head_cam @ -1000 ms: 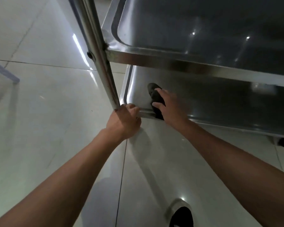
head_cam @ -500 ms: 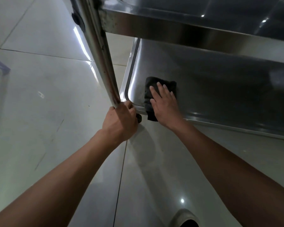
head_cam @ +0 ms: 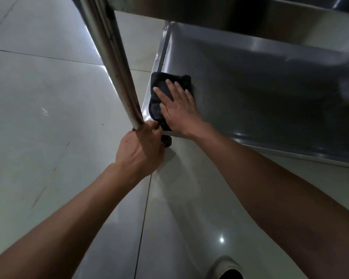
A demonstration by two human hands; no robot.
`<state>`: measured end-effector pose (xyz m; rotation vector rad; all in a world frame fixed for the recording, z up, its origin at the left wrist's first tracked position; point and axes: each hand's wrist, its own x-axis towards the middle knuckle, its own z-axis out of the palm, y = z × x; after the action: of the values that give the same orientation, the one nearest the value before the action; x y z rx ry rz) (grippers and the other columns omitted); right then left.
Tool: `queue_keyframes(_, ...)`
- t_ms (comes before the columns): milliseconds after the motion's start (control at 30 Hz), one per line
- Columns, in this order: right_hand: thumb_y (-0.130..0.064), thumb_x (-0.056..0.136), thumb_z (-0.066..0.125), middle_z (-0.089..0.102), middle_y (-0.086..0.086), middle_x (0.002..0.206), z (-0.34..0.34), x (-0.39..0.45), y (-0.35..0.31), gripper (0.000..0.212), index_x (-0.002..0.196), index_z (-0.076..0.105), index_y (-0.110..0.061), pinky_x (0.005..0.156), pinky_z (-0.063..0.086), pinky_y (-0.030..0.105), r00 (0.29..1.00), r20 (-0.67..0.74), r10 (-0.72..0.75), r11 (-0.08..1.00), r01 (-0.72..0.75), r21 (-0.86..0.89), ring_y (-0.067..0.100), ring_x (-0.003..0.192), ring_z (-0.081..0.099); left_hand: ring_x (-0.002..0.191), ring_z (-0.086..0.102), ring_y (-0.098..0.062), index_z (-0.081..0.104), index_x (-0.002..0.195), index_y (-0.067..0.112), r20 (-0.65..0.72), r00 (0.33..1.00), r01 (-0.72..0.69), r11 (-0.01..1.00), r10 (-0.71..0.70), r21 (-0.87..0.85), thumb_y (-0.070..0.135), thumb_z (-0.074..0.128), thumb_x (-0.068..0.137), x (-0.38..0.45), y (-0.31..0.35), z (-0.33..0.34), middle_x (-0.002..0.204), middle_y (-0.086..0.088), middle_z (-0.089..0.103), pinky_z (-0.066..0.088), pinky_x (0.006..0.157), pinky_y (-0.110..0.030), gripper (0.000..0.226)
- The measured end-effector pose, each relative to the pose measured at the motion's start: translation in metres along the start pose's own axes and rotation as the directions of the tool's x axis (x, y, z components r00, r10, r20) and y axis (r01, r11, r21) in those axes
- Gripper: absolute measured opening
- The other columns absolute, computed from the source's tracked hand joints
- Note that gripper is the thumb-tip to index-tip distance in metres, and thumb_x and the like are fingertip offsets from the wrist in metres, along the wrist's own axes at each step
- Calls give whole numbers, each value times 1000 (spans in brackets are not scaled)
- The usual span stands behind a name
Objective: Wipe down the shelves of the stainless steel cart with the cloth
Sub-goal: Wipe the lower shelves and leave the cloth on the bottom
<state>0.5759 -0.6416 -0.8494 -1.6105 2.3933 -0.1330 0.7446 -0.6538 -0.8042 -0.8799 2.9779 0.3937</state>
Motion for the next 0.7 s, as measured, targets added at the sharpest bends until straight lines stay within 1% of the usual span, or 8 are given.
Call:
queue_keyframes(100,-37,107,21,-9,0,168,-1,-12,17,55,159,4,-36,125,1,46,999,-31,31,999,-31,23,21,154,-9,97,67,-29,67,120,10,-74,996,-52,999,53,9,19,57,93,0,1,2,118,-7,66,61,76,-41,31)
queue_keyframes(167,-38,107,20,-7,-1,168,-2,-23,37,53,159,7,-36,125,0,45,996,-52,79,995,-75,63,19,155,-8,103,64,-26,69,115,12,-102,990,-92,991,102,96,20,54,94,5,7,9,115,-6,68,57,85,-42,28)
queue_keyframes(233,-38,107,20,-5,-2,169,-5,-37,60,53,159,10,-36,125,0,45,991,-71,114,991,-108,84,19,155,-7,105,60,-24,70,111,16,-104,987,-112,985,127,131,22,48,93,13,22,15,113,-3,67,51,86,-41,29)
queue_keyframes(300,-38,107,22,-1,-2,169,-7,-52,83,52,158,14,-36,125,2,44,981,-101,164,984,-155,92,20,155,-3,110,56,-22,68,114,21,-79,989,-121,987,129,102,26,49,92,22,44,19,117,1,64,47,87,-41,30)
queue_keyframes(367,-37,107,22,1,-1,169,-8,-67,106,51,158,16,-36,125,3,44,970,-114,216,974,-206,94,21,155,-1,115,52,-21,64,120,25,-39,987,-153,985,156,79,30,52,92,34,69,22,121,2,60,44,91,-42,31)
queue_keyframes(533,-33,108,26,9,4,168,-11,-110,167,51,158,21,-32,124,9,48,941,-171,292,956,-279,96,26,155,6,124,44,-23,58,127,25,45,975,-219,974,217,50,34,48,94,60,125,35,131,0,53,39,97,-44,35)
queue_keyframes(700,-35,106,24,11,5,168,-16,-159,222,52,158,21,-32,124,8,46,898,-207,388,921,-371,121,26,154,7,128,42,-26,58,128,25,95,961,-263,964,259,41,36,47,94,77,172,52,134,0,51,39,98,-47,37)
